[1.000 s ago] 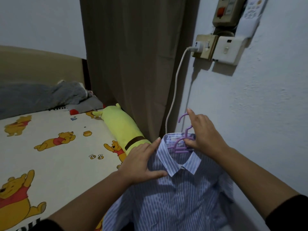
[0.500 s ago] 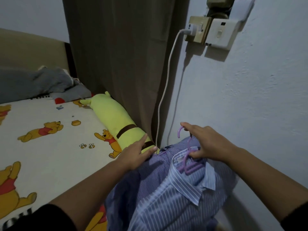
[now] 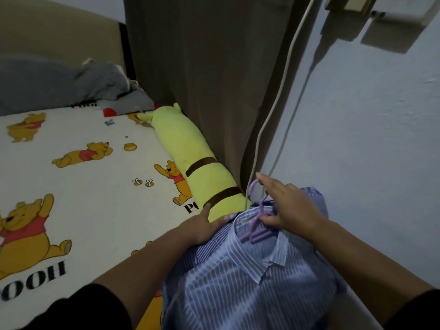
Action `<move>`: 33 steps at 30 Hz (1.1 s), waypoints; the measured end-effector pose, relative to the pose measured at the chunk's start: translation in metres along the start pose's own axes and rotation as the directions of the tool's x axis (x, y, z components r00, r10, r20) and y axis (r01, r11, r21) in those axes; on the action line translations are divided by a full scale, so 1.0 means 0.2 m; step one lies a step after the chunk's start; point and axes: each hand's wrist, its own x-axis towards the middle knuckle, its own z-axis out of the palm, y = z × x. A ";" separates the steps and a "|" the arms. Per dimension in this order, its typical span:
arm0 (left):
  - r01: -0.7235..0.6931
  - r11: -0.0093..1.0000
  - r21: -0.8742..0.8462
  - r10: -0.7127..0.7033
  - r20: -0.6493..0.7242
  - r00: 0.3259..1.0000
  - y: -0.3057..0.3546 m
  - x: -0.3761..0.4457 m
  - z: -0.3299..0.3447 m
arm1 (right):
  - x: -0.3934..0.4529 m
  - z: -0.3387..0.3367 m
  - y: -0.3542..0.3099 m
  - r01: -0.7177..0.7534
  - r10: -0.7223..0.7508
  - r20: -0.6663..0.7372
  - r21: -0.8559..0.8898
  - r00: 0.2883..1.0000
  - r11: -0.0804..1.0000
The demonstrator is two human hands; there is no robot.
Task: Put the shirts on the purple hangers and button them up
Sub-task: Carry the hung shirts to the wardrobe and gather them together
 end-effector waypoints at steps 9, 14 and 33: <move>0.073 0.997 -0.037 -0.070 0.083 0.994 -0.01 0.05 0.01 | 0.06 0.08 0.06 0.036 -0.036 0.006 0.006 0.999 0.999; 0.082 0.997 -0.012 -0.080 0.087 0.993 0.01 0.06 0.00 | 0.07 0.08 0.06 0.018 -0.018 0.027 0.001 0.999 1.000; -0.211 0.977 -0.013 0.181 -0.458 0.870 0.12 -0.13 -0.09 | -0.01 -0.18 -0.04 -0.033 0.028 -0.061 -0.073 0.998 0.997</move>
